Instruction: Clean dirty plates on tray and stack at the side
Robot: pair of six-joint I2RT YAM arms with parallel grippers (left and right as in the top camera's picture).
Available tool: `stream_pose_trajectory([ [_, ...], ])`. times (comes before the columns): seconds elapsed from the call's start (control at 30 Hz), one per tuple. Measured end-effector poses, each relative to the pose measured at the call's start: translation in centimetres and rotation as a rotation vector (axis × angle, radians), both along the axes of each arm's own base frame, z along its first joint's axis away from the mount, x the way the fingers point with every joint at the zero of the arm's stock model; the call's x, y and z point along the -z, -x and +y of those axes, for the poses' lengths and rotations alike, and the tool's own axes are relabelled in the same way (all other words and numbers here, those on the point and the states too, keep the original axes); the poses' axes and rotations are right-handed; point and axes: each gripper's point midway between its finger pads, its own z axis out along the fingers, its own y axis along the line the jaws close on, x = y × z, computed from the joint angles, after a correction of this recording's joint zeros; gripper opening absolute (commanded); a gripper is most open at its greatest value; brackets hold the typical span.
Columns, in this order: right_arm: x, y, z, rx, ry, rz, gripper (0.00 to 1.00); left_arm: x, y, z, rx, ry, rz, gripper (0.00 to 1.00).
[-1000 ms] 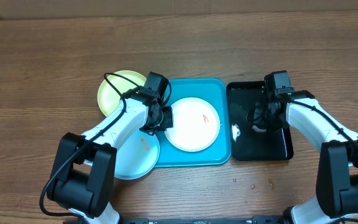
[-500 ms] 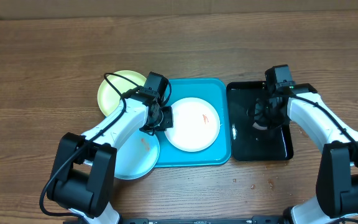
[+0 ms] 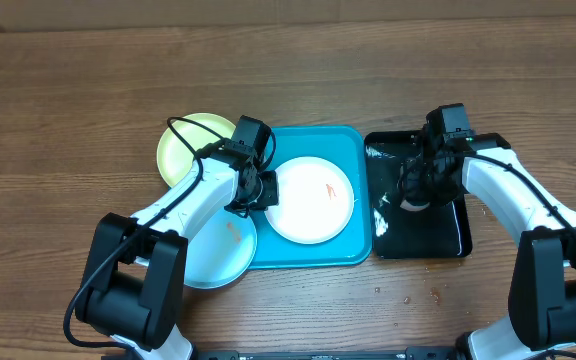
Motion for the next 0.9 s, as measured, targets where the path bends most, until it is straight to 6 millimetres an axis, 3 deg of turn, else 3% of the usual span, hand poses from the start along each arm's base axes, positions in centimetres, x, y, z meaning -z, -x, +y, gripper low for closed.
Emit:
stream_pose_trajectory([
  [0.3,-3.0,-1.3,-0.7,0.087,0.039,-0.003,0.04,0.0,-0.2,-0.1,0.000,0.003,-0.008,0.04],
  [0.9,-2.8,-0.1,-1.1,0.117,0.060,0.048,0.04,0.0,-0.6,0.4,-0.080,-0.016,-0.017,0.04],
])
